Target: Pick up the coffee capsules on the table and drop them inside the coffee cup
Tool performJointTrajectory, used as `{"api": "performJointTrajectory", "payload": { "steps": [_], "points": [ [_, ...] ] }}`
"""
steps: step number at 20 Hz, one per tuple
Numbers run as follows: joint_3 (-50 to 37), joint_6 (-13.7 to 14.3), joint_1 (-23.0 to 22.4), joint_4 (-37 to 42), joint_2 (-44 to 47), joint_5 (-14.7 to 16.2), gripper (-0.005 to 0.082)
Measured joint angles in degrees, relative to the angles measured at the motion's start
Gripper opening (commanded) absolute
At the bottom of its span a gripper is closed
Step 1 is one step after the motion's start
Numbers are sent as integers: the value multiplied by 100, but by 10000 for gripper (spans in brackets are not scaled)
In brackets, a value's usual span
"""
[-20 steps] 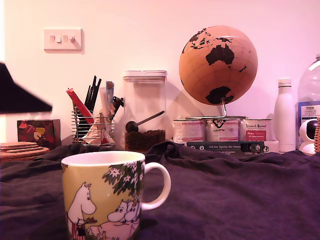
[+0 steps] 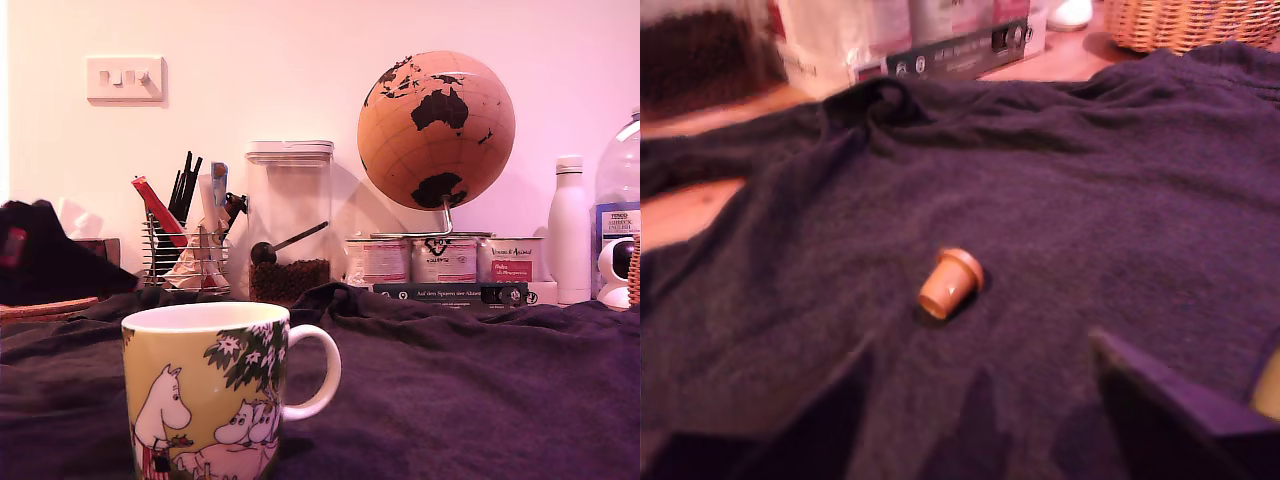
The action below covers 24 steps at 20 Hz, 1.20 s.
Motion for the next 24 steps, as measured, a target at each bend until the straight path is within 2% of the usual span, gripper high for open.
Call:
{"api": "performJointTrajectory", "payload": {
  "steps": [3, 15, 21, 24],
  "points": [
    [46, 11, -2, 243, 448, 181, 634],
    [1202, 81, -46, 330, 1840, 540, 618],
    [1880, 94, -402, 136, 2378, 581, 618],
    [2295, 105, -542, -232, 2702, 581, 614]
  ]
}}
